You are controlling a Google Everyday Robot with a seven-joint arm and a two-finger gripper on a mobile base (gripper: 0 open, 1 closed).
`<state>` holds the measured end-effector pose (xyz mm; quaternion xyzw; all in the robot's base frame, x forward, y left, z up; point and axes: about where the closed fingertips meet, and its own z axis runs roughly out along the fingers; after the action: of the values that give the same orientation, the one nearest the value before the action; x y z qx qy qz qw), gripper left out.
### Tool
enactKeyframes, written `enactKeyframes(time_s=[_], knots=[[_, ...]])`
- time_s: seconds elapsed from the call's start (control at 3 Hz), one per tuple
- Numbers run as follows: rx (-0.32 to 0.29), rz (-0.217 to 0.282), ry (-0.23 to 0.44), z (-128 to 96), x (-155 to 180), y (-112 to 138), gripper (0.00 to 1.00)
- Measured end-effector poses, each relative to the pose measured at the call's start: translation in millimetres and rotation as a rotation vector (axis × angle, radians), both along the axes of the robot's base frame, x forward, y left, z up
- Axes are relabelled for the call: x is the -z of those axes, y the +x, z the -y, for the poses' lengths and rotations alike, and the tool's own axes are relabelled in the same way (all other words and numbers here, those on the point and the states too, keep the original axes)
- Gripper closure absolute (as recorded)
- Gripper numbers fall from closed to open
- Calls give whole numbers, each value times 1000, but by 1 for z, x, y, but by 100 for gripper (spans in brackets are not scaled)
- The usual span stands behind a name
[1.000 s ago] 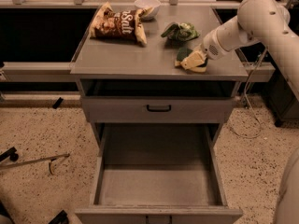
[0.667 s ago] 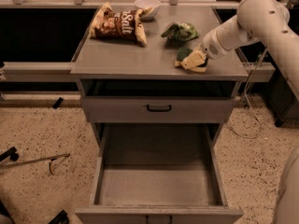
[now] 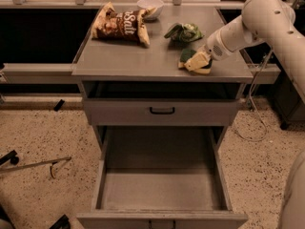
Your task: Pick sponge from middle drawer and place on counter
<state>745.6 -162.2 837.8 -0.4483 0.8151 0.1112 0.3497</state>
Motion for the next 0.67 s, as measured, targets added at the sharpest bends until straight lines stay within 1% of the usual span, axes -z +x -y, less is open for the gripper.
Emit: enactKeyframes(time_s=[0.33, 0.67], knots=[[0, 0, 0, 0, 0, 0, 11], [0, 0, 0, 0, 0, 0, 0]])
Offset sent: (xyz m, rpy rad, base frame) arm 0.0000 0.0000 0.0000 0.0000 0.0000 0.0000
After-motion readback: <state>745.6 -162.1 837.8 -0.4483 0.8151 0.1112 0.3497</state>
